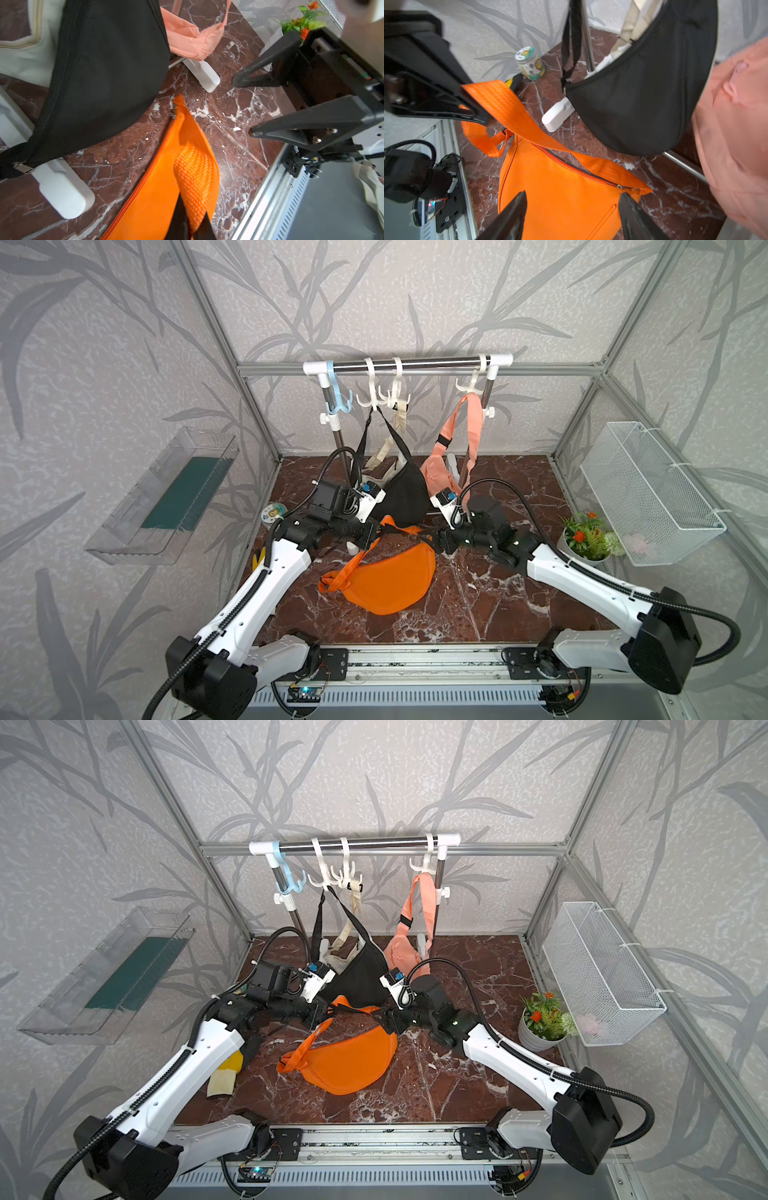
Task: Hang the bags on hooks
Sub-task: Pick up the bag from the center of the board.
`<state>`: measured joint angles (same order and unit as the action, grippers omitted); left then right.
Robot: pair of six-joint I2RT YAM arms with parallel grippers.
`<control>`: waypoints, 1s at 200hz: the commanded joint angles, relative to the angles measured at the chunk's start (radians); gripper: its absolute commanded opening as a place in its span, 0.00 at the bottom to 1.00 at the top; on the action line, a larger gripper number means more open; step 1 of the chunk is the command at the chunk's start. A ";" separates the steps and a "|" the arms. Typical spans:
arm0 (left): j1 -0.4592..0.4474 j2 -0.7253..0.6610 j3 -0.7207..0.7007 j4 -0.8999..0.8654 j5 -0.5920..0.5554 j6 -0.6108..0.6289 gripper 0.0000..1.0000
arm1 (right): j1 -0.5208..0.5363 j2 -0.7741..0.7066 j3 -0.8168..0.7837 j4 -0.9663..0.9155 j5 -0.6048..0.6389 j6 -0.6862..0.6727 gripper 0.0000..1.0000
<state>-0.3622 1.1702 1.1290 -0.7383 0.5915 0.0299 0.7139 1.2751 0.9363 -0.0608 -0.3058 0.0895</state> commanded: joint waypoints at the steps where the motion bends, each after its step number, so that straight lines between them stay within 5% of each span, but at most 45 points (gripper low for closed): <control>1: 0.017 0.002 0.026 -0.124 0.071 0.068 0.00 | 0.027 -0.003 0.036 -0.011 -0.069 -0.192 0.72; 62: 0.055 -0.013 0.054 -0.157 0.106 0.086 0.00 | 0.056 0.230 0.181 0.027 -0.128 -0.355 0.74; 123: 0.110 -0.047 0.039 -0.154 0.176 0.080 0.00 | 0.045 0.483 0.310 0.105 -0.154 -0.380 0.72; 131: 0.118 -0.048 0.036 -0.149 0.181 0.079 0.00 | 0.033 0.515 0.326 0.128 -0.157 -0.353 0.66; 145: 0.146 -0.065 0.035 -0.136 0.193 0.074 0.00 | 0.001 0.555 0.339 0.175 -0.182 -0.290 0.38; 157: 0.187 -0.089 0.035 -0.102 0.210 0.050 0.00 | -0.025 0.568 0.336 0.208 -0.214 -0.249 0.24; 189: 0.311 -0.132 0.060 0.028 0.238 -0.041 0.00 | -0.035 0.522 0.346 0.181 -0.225 -0.202 0.00; 200: 0.353 -0.133 0.084 0.073 0.240 -0.070 0.00 | -0.036 0.492 0.345 0.174 -0.228 -0.180 0.00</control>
<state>-0.0807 1.0847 1.1568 -0.7845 0.7807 0.0231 0.6910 1.8290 1.2636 0.1165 -0.5323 -0.1604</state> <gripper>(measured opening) 0.057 0.053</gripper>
